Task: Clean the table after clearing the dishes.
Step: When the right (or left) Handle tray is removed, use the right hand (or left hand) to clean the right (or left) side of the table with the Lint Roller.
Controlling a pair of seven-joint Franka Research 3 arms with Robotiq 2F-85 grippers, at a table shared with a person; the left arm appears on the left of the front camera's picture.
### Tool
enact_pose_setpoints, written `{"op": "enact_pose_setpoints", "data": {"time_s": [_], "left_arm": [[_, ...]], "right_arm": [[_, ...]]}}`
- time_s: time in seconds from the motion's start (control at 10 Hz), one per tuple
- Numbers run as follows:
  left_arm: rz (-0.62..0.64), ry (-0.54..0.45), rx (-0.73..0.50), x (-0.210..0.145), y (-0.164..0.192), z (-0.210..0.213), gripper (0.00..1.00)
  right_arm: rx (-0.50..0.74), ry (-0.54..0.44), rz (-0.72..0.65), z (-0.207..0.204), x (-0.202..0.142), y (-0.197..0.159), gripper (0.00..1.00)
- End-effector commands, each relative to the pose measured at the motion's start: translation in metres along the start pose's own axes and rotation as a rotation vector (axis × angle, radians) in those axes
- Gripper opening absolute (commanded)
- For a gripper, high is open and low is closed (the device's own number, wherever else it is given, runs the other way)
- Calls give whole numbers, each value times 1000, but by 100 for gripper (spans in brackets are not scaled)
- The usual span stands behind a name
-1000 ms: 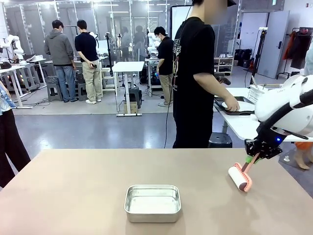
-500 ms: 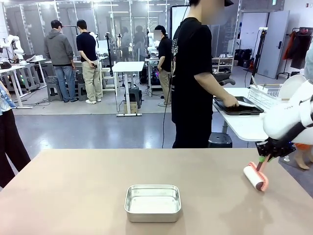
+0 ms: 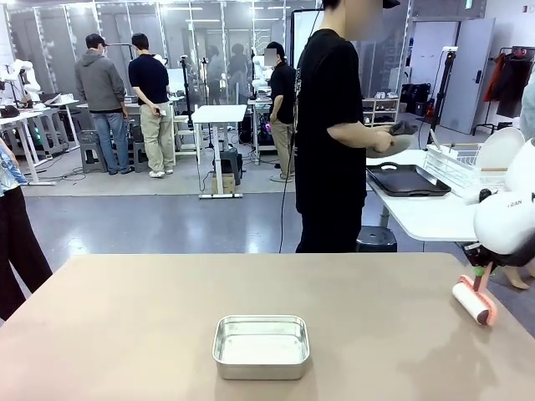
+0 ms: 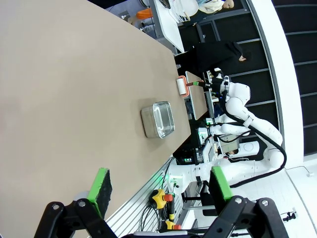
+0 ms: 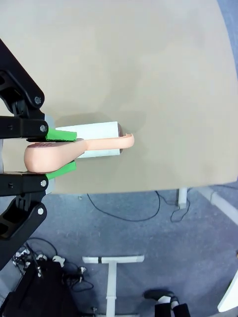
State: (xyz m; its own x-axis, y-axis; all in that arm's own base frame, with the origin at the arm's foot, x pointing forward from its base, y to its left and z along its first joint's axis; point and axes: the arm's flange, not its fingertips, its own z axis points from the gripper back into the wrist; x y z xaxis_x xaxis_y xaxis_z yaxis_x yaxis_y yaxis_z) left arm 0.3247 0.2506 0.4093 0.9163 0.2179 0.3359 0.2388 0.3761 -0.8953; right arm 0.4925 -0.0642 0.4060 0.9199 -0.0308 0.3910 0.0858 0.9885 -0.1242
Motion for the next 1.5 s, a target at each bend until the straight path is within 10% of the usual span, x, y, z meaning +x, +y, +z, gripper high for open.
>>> {"op": "enact_pose_setpoints", "data": {"time_s": [0.0, 1.4], "left_arm": [[13, 0, 9, -1, -4, 2, 100], [13, 0, 9, -1, -4, 2, 100]], "right_arm": [[-70, 138, -23, -57, -29, 8, 21], [-37, -41, -23, 90, 21, -38, 21]]}}
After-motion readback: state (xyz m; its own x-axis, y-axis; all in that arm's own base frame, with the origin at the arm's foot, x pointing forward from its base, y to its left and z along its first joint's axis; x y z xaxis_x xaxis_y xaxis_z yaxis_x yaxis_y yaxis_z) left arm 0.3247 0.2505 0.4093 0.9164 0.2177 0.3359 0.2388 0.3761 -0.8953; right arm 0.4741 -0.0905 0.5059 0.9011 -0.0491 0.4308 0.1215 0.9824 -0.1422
